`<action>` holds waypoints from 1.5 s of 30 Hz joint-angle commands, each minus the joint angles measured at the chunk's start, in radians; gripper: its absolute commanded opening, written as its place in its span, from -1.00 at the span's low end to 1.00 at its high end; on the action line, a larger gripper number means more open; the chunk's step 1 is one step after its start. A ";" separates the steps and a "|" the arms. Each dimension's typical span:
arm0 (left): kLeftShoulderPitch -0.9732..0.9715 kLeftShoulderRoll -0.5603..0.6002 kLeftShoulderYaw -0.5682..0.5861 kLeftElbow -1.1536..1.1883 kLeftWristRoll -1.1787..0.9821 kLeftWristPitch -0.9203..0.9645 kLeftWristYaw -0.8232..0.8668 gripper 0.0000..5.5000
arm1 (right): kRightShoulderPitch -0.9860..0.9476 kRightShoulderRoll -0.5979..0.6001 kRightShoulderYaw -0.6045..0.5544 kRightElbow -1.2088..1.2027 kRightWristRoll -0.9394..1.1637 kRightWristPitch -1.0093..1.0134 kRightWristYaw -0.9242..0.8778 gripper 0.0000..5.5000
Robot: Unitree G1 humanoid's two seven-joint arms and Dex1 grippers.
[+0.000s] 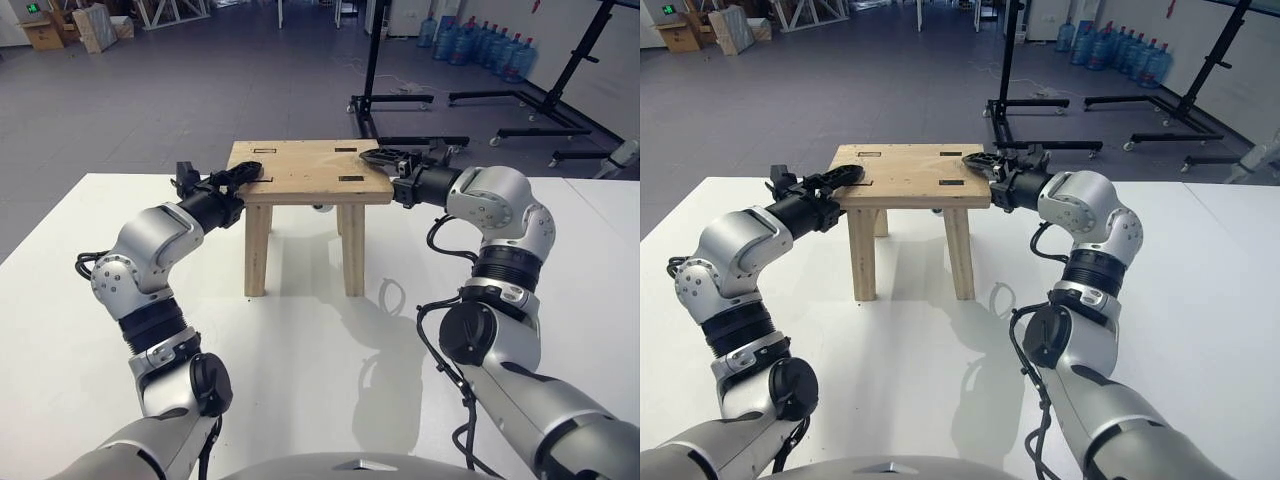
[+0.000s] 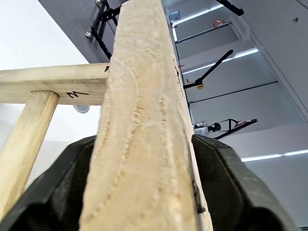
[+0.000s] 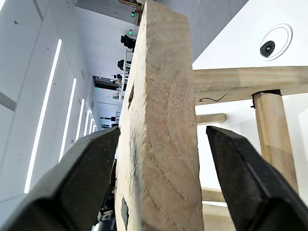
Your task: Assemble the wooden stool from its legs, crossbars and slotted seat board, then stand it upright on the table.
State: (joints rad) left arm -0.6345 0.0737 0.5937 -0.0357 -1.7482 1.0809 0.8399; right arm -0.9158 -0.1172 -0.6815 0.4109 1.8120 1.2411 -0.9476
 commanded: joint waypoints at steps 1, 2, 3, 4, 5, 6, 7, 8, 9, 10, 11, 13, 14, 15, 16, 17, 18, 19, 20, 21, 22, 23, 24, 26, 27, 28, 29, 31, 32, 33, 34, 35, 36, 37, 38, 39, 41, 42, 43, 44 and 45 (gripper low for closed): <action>0.027 -0.029 -0.209 0.038 -0.094 0.022 -0.005 0.33 | 0.026 0.101 0.174 0.029 0.061 -0.008 -0.032 0.43; 0.034 -0.016 -0.221 0.038 -0.101 0.010 -0.008 0.38 | 0.021 0.087 0.183 0.029 0.073 -0.020 -0.027 0.50; 0.043 -0.005 -0.232 0.038 -0.106 -0.001 -0.010 0.43 | 0.013 0.071 0.191 0.031 0.082 -0.031 -0.020 0.55; 0.051 0.007 -0.243 0.037 -0.113 -0.015 -0.012 0.50 | 0.007 0.055 0.201 0.031 0.093 -0.041 -0.013 0.64; 0.055 0.019 -0.252 0.037 -0.120 -0.028 -0.015 0.56 | -0.001 0.037 0.211 0.035 0.102 -0.047 -0.003 0.72; 0.056 0.030 -0.261 0.036 -0.130 -0.042 -0.018 0.60 | -0.007 0.020 0.220 0.039 0.111 -0.052 0.007 0.77; 0.054 0.042 -0.268 0.035 -0.143 -0.057 -0.021 0.65 | -0.015 0.001 0.227 0.046 0.115 -0.055 0.019 0.83; 0.050 0.055 -0.275 0.033 -0.160 -0.072 -0.025 0.70 | -0.023 -0.020 0.231 0.055 0.116 -0.058 0.035 0.91; 0.045 0.068 -0.280 0.032 -0.172 -0.084 -0.030 0.74 | -0.029 -0.038 0.236 0.064 0.115 -0.061 0.050 0.96; 0.041 0.080 -0.282 0.031 -0.183 -0.100 -0.036 0.78 | -0.032 -0.054 0.241 0.071 0.113 -0.064 0.065 0.96; 0.038 0.093 -0.283 0.030 -0.196 -0.115 -0.044 0.82 | -0.031 -0.068 0.245 0.076 0.114 -0.066 0.080 0.96; 0.032 0.119 -0.281 0.030 -0.212 -0.139 -0.061 0.88 | -0.027 -0.091 0.251 0.084 0.113 -0.072 0.106 0.96; 0.030 0.131 -0.282 0.032 -0.217 -0.147 -0.069 0.95 | -0.025 -0.101 0.253 0.089 0.111 -0.076 0.119 0.96; 0.028 0.145 -0.279 0.038 -0.219 -0.156 -0.081 0.96 | -0.024 -0.111 0.256 0.094 0.109 -0.080 0.133 0.96; 0.027 0.157 -0.276 0.044 -0.220 -0.164 -0.091 0.96 | -0.024 -0.119 0.259 0.098 0.107 -0.083 0.145 0.96; 0.026 0.169 -0.272 0.049 -0.221 -0.171 -0.102 0.96 | -0.024 -0.129 0.259 0.106 0.102 -0.085 0.160 0.96; 0.026 0.178 -0.269 0.053 -0.221 -0.177 -0.110 0.96 | -0.023 -0.138 0.259 0.113 0.096 -0.087 0.174 0.96; 0.030 0.187 -0.267 0.054 -0.222 -0.179 -0.119 0.96 | -0.021 -0.147 0.258 0.120 0.088 -0.090 0.188 0.96; 0.039 0.194 -0.268 0.057 -0.222 -0.182 -0.127 0.96 | -0.021 -0.156 0.257 0.130 0.077 -0.093 0.205 0.96; 0.048 0.199 -0.271 0.061 -0.222 -0.183 -0.134 0.96 | -0.022 -0.163 0.256 0.138 0.068 -0.095 0.220 0.96; 0.059 0.204 -0.274 0.065 -0.221 -0.183 -0.141 0.96 | -0.025 -0.170 0.257 0.144 0.063 -0.096 0.233 0.96; 0.071 0.209 -0.279 0.070 -0.220 -0.183 -0.151 0.96 | -0.029 -0.178 0.259 0.149 0.057 -0.095 0.246 0.96; 0.081 0.213 -0.283 0.075 -0.218 -0.183 -0.160 0.96 | -0.033 -0.186 0.259 0.156 0.049 -0.094 0.260 0.96; 0.104 0.219 -0.288 0.092 -0.211 -0.181 -0.184 0.96 | -0.033 -0.208 0.259 0.173 0.027 -0.090 0.287 0.96; 0.116 0.221 -0.289 0.103 -0.206 -0.181 -0.200 0.96 | -0.028 -0.219 0.257 0.181 0.017 -0.087 0.303 0.96; 0.127 0.223 -0.289 0.113 -0.204 -0.180 -0.220 0.96 | -0.021 -0.227 0.255 0.187 0.006 -0.084 0.319 0.96; 0.134 0.224 -0.289 0.118 -0.204 -0.181 -0.238 0.96 | -0.015 -0.231 0.253 0.192 -0.003 -0.081 0.333 0.96; 0.153 0.229 -0.281 0.128 -0.202 -0.180 -0.289 0.96 | 0.010 -0.226 0.249 0.207 -0.020 -0.072 0.364 0.96; 0.163 0.234 -0.278 0.133 -0.198 -0.178 -0.310 0.96 | 0.025 -0.224 0.247 0.211 -0.029 -0.069 0.380 0.96; 0.169 0.238 -0.276 0.136 -0.195 -0.178 -0.326 0.96 | 0.035 -0.224 0.244 0.214 -0.036 -0.066 0.395 0.96; 0.174 0.245 -0.273 0.136 -0.195 -0.178 -0.341 0.96 | 0.042 -0.228 0.238 0.218 -0.045 -0.065 0.412 0.96; 0.176 0.251 -0.271 0.136 -0.197 -0.179 -0.351 0.96 | 0.047 -0.234 0.232 0.223 -0.053 -0.065 0.431 0.96; 0.177 0.257 -0.270 0.134 -0.200 -0.180 -0.361 0.96 | 0.052 -0.241 0.228 0.229 -0.062 -0.063 0.450 0.96; 0.178 0.264 -0.268 0.134 -0.203 -0.180 -0.370 0.96 | 0.059 -0.247 0.222 0.236 -0.073 -0.063 0.469 0.96; 0.179 0.272 -0.263 0.132 -0.207 -0.180 -0.381 0.96 | 0.067 -0.254 0.214 0.242 -0.085 -0.061 0.486 0.96; 0.180 0.279 -0.258 0.130 -0.212 -0.180 -0.390 0.96 | 0.072 -0.260 0.205 0.247 -0.094 -0.060 0.500 0.96; 0.182 0.293 -0.242 0.121 -0.220 -0.177 -0.411 0.96 | 0.077 -0.280 0.187 0.254 -0.106 -0.053 0.526 0.96; 0.184 0.296 -0.232 0.114 -0.222 -0.178 -0.417 0.96 | 0.078 -0.293 0.176 0.258 -0.113 -0.051 0.540 0.96; 0.184 0.299 -0.226 0.110 -0.223 -0.179 -0.420 0.96 | 0.077 -0.305 0.167 0.265 -0.121 -0.050 0.554 0.96; 0.185 0.297 -0.222 0.102 -0.223 -0.182 -0.417 0.96 | 0.078 -0.315 0.158 0.271 -0.130 -0.050 0.565 0.96; 0.187 0.294 -0.217 0.092 -0.223 -0.185 -0.415 0.96 | 0.079 -0.323 0.150 0.276 -0.139 -0.048 0.575 0.96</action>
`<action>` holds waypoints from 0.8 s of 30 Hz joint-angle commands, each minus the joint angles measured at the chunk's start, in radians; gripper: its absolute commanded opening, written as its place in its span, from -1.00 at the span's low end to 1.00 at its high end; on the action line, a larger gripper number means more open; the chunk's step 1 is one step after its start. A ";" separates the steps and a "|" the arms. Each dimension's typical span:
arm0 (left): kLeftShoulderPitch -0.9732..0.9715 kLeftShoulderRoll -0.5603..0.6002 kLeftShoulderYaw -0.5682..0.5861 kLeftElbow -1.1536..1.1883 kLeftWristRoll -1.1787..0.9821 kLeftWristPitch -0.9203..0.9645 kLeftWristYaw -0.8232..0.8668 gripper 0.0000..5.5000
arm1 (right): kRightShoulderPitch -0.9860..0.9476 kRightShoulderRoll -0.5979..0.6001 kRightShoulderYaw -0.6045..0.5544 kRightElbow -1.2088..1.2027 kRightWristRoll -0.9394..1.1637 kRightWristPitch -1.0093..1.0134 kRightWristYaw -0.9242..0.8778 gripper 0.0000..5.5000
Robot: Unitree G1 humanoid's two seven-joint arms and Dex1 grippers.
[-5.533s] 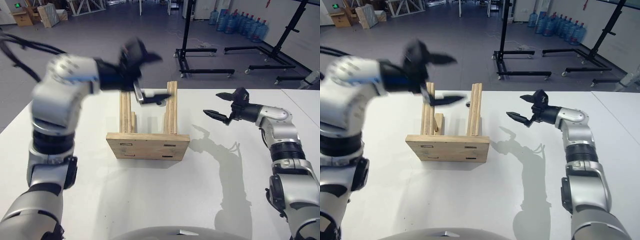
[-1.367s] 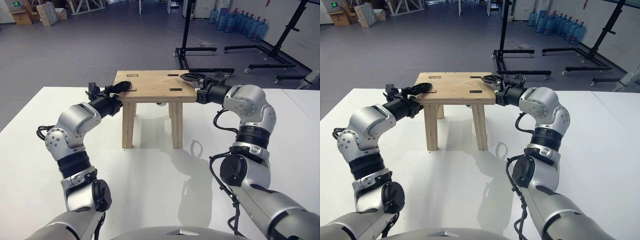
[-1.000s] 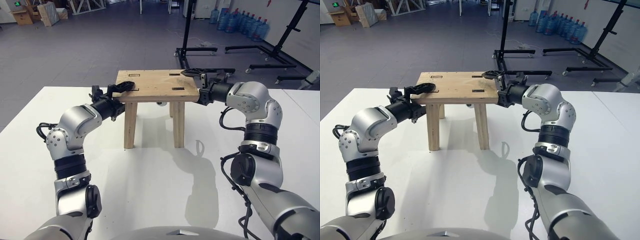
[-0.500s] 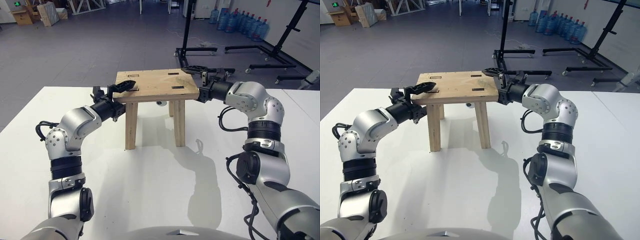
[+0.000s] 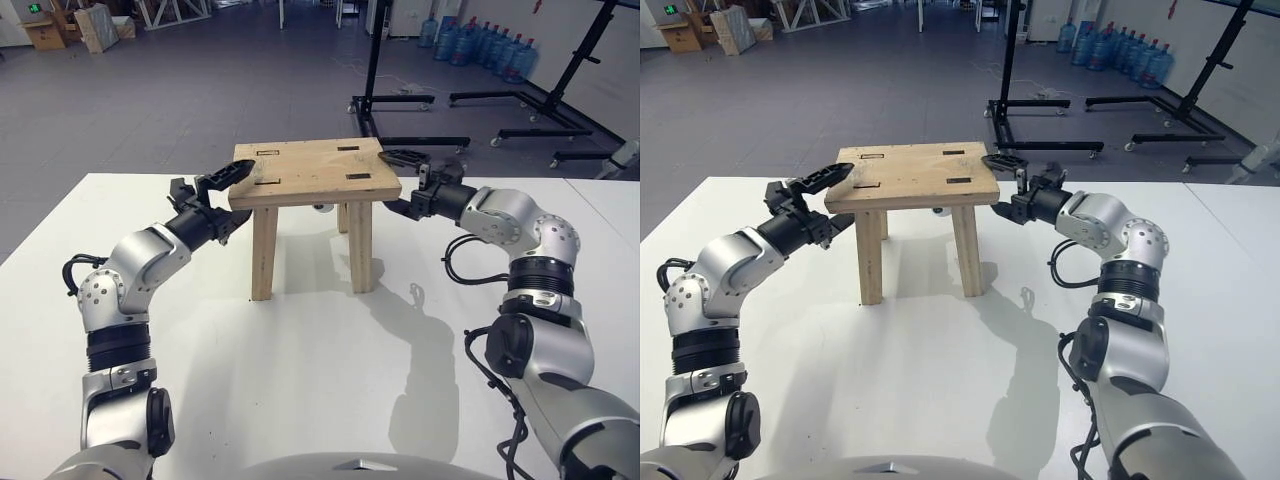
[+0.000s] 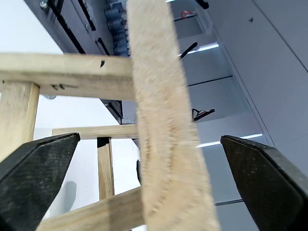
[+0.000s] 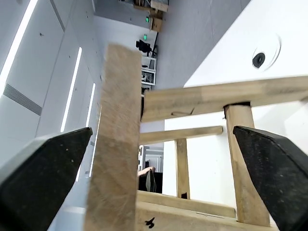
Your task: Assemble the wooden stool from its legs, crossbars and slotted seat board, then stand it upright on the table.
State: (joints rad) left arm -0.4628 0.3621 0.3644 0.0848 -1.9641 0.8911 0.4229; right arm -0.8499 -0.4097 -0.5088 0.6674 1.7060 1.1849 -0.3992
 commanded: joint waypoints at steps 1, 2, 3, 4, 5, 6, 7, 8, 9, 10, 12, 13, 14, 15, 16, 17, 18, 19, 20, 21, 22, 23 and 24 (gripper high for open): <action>0.020 0.004 0.019 -0.040 -0.007 0.001 0.006 0.96 | 0.014 -0.038 -0.030 0.022 -0.042 0.010 0.036 0.96; 0.028 0.002 0.032 -0.055 -0.007 -0.001 0.004 0.96 | 0.020 -0.046 -0.038 0.018 -0.047 0.013 0.045 0.96; 0.035 0.001 0.045 -0.070 -0.007 -0.002 0.002 0.96 | 0.026 -0.053 -0.047 0.011 -0.049 0.017 0.051 0.96; 0.041 0.001 0.058 -0.083 -0.008 -0.004 -0.001 0.96 | 0.034 -0.059 -0.055 0.002 -0.050 0.023 0.056 0.96; 0.052 0.000 0.078 -0.103 -0.008 -0.002 -0.008 0.96 | 0.047 -0.065 -0.064 -0.016 -0.045 0.032 0.063 0.96; 0.064 -0.001 0.101 -0.124 -0.008 0.000 -0.017 0.96 | 0.069 -0.072 -0.073 -0.040 -0.035 0.045 0.070 0.96; 0.076 0.000 0.120 -0.140 -0.008 0.002 -0.025 0.96 | 0.092 -0.077 -0.080 -0.065 -0.023 0.056 0.074 0.96; 0.091 0.000 0.139 -0.155 -0.008 0.005 -0.036 0.96 | 0.125 -0.078 -0.085 -0.097 -0.013 0.067 0.081 0.96; 0.110 0.007 0.146 -0.166 -0.008 0.007 -0.046 0.96 | 0.159 -0.077 -0.086 -0.133 -0.011 0.075 0.093 0.96; 0.129 0.014 0.150 -0.174 -0.008 0.005 -0.048 0.96 | 0.190 -0.076 -0.085 -0.168 -0.010 0.083 0.105 0.96; 0.204 0.061 0.159 -0.201 0.032 -0.004 -0.079 0.96 | 0.277 -0.086 -0.066 -0.280 -0.051 0.091 0.164 0.96; 0.261 0.089 0.169 -0.241 0.135 -0.023 -0.111 0.96 | 0.348 -0.093 -0.037 -0.383 -0.116 0.074 0.209 0.96; 0.330 0.116 0.164 -0.313 0.292 -0.063 -0.136 0.96 | 0.428 -0.078 -0.006 -0.516 -0.195 0.023 0.250 0.96; 0.388 0.125 0.146 -0.385 0.438 -0.107 -0.158 0.96 | 0.502 -0.053 0.030 -0.641 -0.285 -0.048 0.273 0.96; 0.447 0.142 0.097 -0.466 0.612 -0.160 -0.174 0.96 | 0.563 -0.017 0.067 -0.748 -0.382 -0.139 0.290 0.96; 0.495 0.142 0.018 -0.535 0.786 -0.228 -0.196 0.96 | 0.626 0.019 0.143 -0.843 -0.541 -0.272 0.280 0.96; 0.530 0.139 -0.059 -0.579 0.935 -0.288 -0.205 0.96 | 0.676 0.038 0.230 -0.909 -0.705 -0.396 0.265 0.96; 0.551 0.131 -0.125 -0.597 1.061 -0.349 -0.214 0.96 | 0.713 0.047 0.318 -0.952 -0.856 -0.503 0.250 0.96; 0.560 0.119 -0.187 -0.605 1.163 -0.398 -0.214 0.96 | 0.740 0.068 0.386 -0.975 -0.984 -0.597 0.215 0.96; 0.568 0.098 -0.228 -0.597 1.237 -0.443 -0.214 0.96 | 0.758 0.088 0.434 -0.980 -1.092 -0.679 0.180 0.96; 0.576 0.085 -0.260 -0.587 1.306 -0.483 -0.215 0.96 | 0.770 0.098 0.473 -0.976 -1.187 -0.752 0.160 0.96; 0.585 0.071 -0.281 -0.573 1.363 -0.519 -0.217 0.96 | 0.782 0.106 0.500 -0.960 -1.269 -0.816 0.146 0.96; 0.593 0.059 -0.288 -0.562 1.405 -0.548 -0.216 0.96 | 0.790 0.114 0.513 -0.945 -1.328 -0.862 0.136 0.96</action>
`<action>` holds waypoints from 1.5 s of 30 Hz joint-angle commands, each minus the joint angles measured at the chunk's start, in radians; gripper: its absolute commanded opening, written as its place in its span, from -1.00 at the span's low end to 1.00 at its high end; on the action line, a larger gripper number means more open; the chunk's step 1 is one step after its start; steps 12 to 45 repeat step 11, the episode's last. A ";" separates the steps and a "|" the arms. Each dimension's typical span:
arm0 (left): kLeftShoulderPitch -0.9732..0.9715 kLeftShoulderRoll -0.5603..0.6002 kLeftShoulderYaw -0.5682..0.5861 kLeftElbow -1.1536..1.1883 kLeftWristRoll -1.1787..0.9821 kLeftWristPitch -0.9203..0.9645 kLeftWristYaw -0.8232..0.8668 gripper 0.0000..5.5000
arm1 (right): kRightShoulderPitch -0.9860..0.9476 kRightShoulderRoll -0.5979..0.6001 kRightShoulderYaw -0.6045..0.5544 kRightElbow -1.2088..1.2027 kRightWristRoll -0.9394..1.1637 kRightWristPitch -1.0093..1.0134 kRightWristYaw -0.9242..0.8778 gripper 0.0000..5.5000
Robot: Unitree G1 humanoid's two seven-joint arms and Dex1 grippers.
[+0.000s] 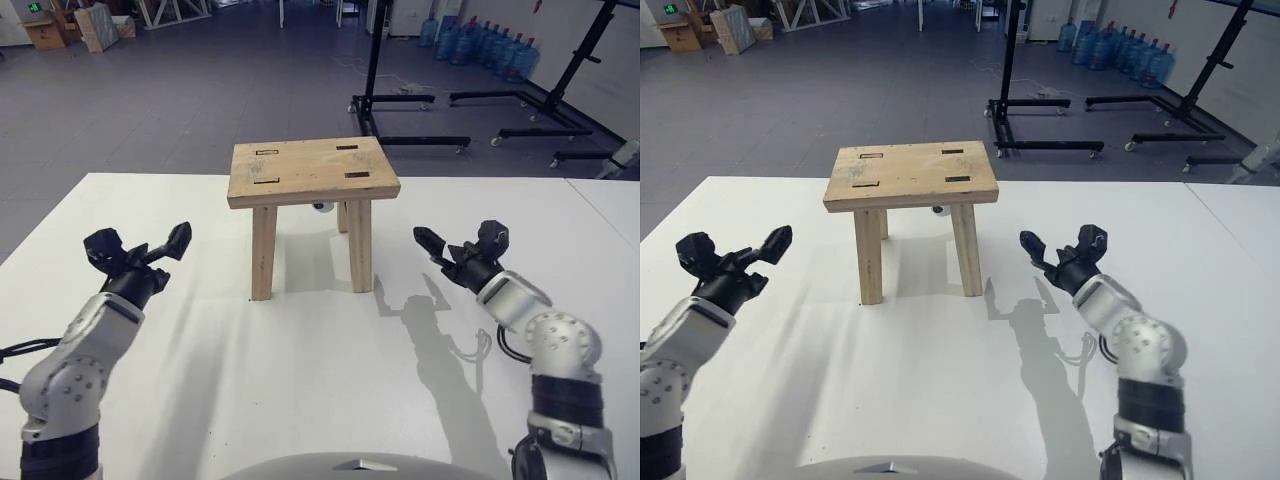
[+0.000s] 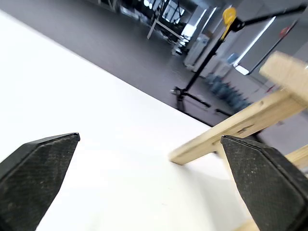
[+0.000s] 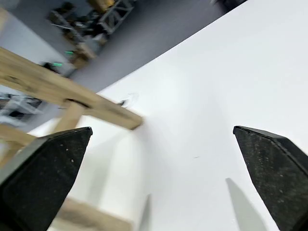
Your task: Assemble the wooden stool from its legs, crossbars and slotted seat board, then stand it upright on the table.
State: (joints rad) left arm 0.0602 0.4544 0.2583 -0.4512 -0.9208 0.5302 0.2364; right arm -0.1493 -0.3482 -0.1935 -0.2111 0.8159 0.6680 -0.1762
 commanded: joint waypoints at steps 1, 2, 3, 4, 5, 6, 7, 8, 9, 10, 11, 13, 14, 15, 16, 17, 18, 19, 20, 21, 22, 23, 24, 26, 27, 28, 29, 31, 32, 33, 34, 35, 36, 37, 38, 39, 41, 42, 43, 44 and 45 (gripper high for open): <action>0.075 -0.048 -0.182 -0.014 0.395 -0.212 -0.029 0.96 | 0.096 0.065 0.200 -0.053 -0.475 -0.384 -0.085 0.96; 0.078 -0.062 -0.183 -0.003 0.426 -0.236 -0.032 0.96 | 0.102 0.078 0.201 -0.041 -0.509 -0.419 -0.085 0.96; 0.078 -0.079 -0.185 0.006 0.452 -0.256 -0.032 0.96 | 0.108 0.090 0.203 -0.032 -0.533 -0.449 -0.078 0.96; 0.077 -0.100 -0.189 0.015 0.478 -0.274 -0.038 0.96 | 0.113 0.103 0.203 -0.021 -0.559 -0.479 -0.070 0.96; 0.076 -0.118 -0.192 0.022 0.501 -0.288 -0.044 0.96 | 0.116 0.117 0.201 -0.010 -0.579 -0.504 -0.062 0.96; 0.072 -0.140 -0.193 0.028 0.516 -0.299 -0.050 0.96 | 0.118 0.128 0.200 0.001 -0.591 -0.527 -0.047 0.96; 0.070 -0.157 -0.192 0.033 0.527 -0.307 -0.056 0.96 | 0.119 0.138 0.199 0.010 -0.601 -0.543 -0.035 0.96; 0.069 -0.174 -0.188 0.037 0.532 -0.312 -0.062 0.96 | 0.119 0.147 0.199 0.018 -0.608 -0.559 -0.019 0.96; 0.065 -0.189 -0.185 0.042 0.535 -0.314 -0.070 0.96 | 0.121 0.156 0.197 0.020 -0.615 -0.569 -0.007 0.96; 0.062 -0.203 -0.182 0.047 0.538 -0.316 -0.077 0.96 | 0.122 0.164 0.196 0.022 -0.621 -0.578 0.003 0.96; 0.059 -0.214 -0.180 0.053 0.544 -0.317 -0.084 0.96 | 0.122 0.170 0.194 0.022 -0.626 -0.585 0.014 0.96; 0.059 -0.214 -0.180 0.053 0.544 -0.317 -0.084 0.96 | 0.122 0.170 0.194 0.022 -0.626 -0.585 0.014 0.96; 0.059 -0.214 -0.180 0.053 0.544 -0.317 -0.084 0.96 | 0.122 0.170 0.194 0.022 -0.626 -0.585 0.014 0.96; 0.059 -0.214 -0.180 0.053 0.544 -0.317 -0.084 0.96 | 0.122 0.170 0.194 0.022 -0.626 -0.585 0.014 0.96; 0.059 -0.214 -0.180 0.053 0.544 -0.317 -0.084 0.96 | 0.122 0.170 0.194 0.022 -0.626 -0.585 0.014 0.96; 0.059 -0.214 -0.180 0.053 0.544 -0.317 -0.084 0.96 | 0.122 0.170 0.194 0.022 -0.626 -0.585 0.014 0.96; 0.059 -0.214 -0.180 0.053 0.544 -0.317 -0.084 0.96 | 0.122 0.170 0.194 0.022 -0.626 -0.585 0.014 0.96; 0.059 -0.214 -0.180 0.053 0.544 -0.317 -0.084 0.96 | 0.122 0.170 0.194 0.022 -0.626 -0.585 0.014 0.96; 0.059 -0.214 -0.180 0.053 0.544 -0.317 -0.084 0.96 | 0.122 0.170 0.194 0.022 -0.626 -0.585 0.014 0.96; 0.059 -0.214 -0.180 0.053 0.544 -0.317 -0.084 0.96 | 0.122 0.170 0.194 0.022 -0.626 -0.585 0.014 0.96; 0.059 -0.214 -0.180 0.053 0.544 -0.317 -0.084 0.96 | 0.122 0.170 0.194 0.022 -0.626 -0.585 0.014 0.96; 0.059 -0.214 -0.180 0.053 0.544 -0.317 -0.084 0.96 | 0.122 0.170 0.194 0.022 -0.626 -0.585 0.014 0.96; 0.059 -0.214 -0.180 0.053 0.544 -0.317 -0.084 0.96 | 0.122 0.170 0.194 0.022 -0.626 -0.585 0.014 0.96; 0.059 -0.214 -0.180 0.053 0.544 -0.317 -0.084 0.96 | 0.122 0.170 0.194 0.022 -0.626 -0.585 0.014 0.96; 0.059 -0.214 -0.180 0.053 0.544 -0.317 -0.084 0.96 | 0.122 0.170 0.194 0.022 -0.626 -0.585 0.014 0.96; 0.059 -0.214 -0.180 0.053 0.544 -0.317 -0.084 0.96 | 0.122 0.170 0.194 0.022 -0.626 -0.585 0.014 0.96; 0.059 -0.214 -0.180 0.053 0.544 -0.317 -0.084 0.96 | 0.122 0.170 0.194 0.022 -0.626 -0.585 0.014 0.96; 0.059 -0.214 -0.180 0.053 0.544 -0.317 -0.084 0.96 | 0.122 0.170 0.194 0.022 -0.626 -0.585 0.014 0.96; 0.059 -0.214 -0.180 0.053 0.544 -0.317 -0.084 0.96 | 0.122 0.170 0.194 0.022 -0.626 -0.585 0.014 0.96; 0.059 -0.214 -0.180 0.053 0.544 -0.317 -0.084 0.96 | 0.122 0.170 0.194 0.022 -0.626 -0.585 0.014 0.96; 0.059 -0.214 -0.180 0.053 0.544 -0.317 -0.084 0.96 | 0.122 0.170 0.194 0.022 -0.626 -0.585 0.014 0.96; 0.059 -0.214 -0.180 0.053 0.544 -0.317 -0.084 0.96 | 0.122 0.170 0.194 0.022 -0.626 -0.585 0.014 0.96; 0.059 -0.214 -0.180 0.053 0.544 -0.317 -0.084 0.96 | 0.122 0.170 0.194 0.022 -0.626 -0.585 0.014 0.96; 0.059 -0.214 -0.180 0.053 0.544 -0.317 -0.084 0.96 | 0.122 0.170 0.194 0.022 -0.626 -0.585 0.014 0.96; 0.059 -0.214 -0.180 0.053 0.544 -0.317 -0.084 0.96 | 0.122 0.170 0.194 0.022 -0.626 -0.585 0.014 0.96; 0.059 -0.214 -0.180 0.053 0.544 -0.317 -0.084 0.96 | 0.122 0.170 0.194 0.022 -0.626 -0.585 0.014 0.96; 0.059 -0.214 -0.180 0.053 0.544 -0.317 -0.084 0.96 | 0.122 0.170 0.194 0.022 -0.626 -0.585 0.014 0.96; 0.059 -0.214 -0.180 0.053 0.544 -0.317 -0.084 0.96 | 0.122 0.170 0.194 0.022 -0.626 -0.585 0.014 0.96; 0.059 -0.214 -0.180 0.053 0.544 -0.317 -0.084 0.96 | 0.122 0.170 0.194 0.022 -0.626 -0.585 0.014 0.96; 0.059 -0.214 -0.180 0.053 0.544 -0.317 -0.084 0.96 | 0.122 0.170 0.194 0.022 -0.626 -0.585 0.014 0.96; 0.059 -0.214 -0.180 0.053 0.544 -0.317 -0.084 0.96 | 0.122 0.170 0.194 0.022 -0.626 -0.585 0.014 0.96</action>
